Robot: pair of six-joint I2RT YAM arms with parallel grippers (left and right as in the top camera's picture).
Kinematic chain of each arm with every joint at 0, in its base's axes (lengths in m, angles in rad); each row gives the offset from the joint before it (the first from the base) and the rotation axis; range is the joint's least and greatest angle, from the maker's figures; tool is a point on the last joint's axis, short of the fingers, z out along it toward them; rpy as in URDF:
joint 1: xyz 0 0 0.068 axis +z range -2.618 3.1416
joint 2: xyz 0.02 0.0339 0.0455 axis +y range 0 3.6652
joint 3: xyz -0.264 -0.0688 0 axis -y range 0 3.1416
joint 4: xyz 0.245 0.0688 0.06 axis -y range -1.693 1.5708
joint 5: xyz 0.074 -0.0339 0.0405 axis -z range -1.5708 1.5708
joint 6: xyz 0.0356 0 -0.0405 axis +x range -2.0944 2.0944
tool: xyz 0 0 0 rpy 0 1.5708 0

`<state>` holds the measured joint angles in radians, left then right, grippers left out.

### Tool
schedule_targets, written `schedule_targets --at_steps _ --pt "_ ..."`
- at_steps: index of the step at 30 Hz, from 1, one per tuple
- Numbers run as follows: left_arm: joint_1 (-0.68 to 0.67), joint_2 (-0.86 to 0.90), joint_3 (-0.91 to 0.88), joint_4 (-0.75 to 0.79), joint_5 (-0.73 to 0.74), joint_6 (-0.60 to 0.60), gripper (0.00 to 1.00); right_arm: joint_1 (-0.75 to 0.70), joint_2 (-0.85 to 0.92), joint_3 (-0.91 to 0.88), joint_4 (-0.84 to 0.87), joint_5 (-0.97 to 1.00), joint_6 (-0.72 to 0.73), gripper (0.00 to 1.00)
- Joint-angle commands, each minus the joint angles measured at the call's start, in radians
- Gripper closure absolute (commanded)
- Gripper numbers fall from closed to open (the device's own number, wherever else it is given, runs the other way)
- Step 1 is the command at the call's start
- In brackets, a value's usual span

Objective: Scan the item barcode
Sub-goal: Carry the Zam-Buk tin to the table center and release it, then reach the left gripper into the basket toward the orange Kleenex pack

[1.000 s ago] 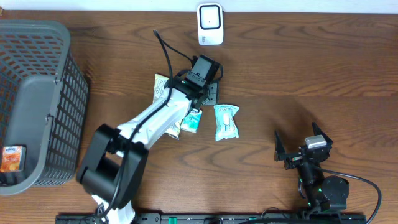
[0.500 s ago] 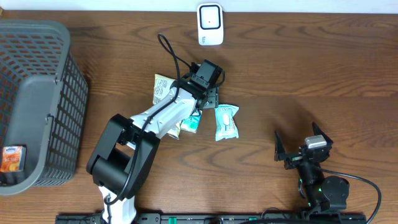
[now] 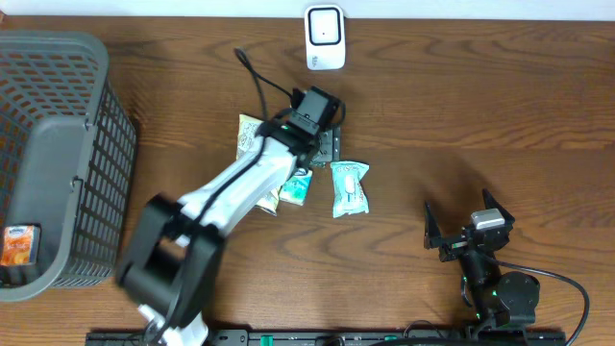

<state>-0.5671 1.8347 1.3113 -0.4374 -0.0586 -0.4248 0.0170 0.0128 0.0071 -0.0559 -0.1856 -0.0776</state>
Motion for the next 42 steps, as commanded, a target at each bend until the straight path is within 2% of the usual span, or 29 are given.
schedule_targets --at_steps 1,5,11,18,24,29,38,42 --pt "0.035 -0.233 0.009 -0.017 -0.014 0.073 0.12 -0.010 -0.002 -0.002 -0.004 0.000 0.005 0.01" --pt "0.136 -0.423 0.009 -0.045 -0.018 0.110 0.09 -0.010 -0.002 -0.002 -0.004 0.000 0.005 0.01" --pt "0.426 -0.659 0.009 -0.082 -0.116 0.114 0.08 -0.010 -0.002 -0.002 -0.004 0.000 0.005 0.01" --pt "0.772 -0.770 0.009 -0.092 -0.237 0.114 0.09 -0.010 -0.002 -0.002 -0.004 0.000 0.005 0.01" --pt "1.004 -0.693 0.009 -0.146 -0.262 0.104 0.08 -0.010 -0.002 -0.002 -0.005 0.000 0.005 0.01" --pt "1.145 -0.555 0.009 -0.227 -0.302 0.038 0.08 -0.010 -0.002 -0.002 -0.004 0.000 0.005 0.01" --pt "1.262 -0.275 -0.002 -0.322 -0.303 0.038 0.08 -0.010 -0.002 -0.002 -0.004 0.000 0.005 0.01" --pt "1.292 -0.179 -0.043 -0.301 -0.304 0.038 0.08 -0.010 -0.002 -0.002 -0.005 0.000 0.005 0.01"
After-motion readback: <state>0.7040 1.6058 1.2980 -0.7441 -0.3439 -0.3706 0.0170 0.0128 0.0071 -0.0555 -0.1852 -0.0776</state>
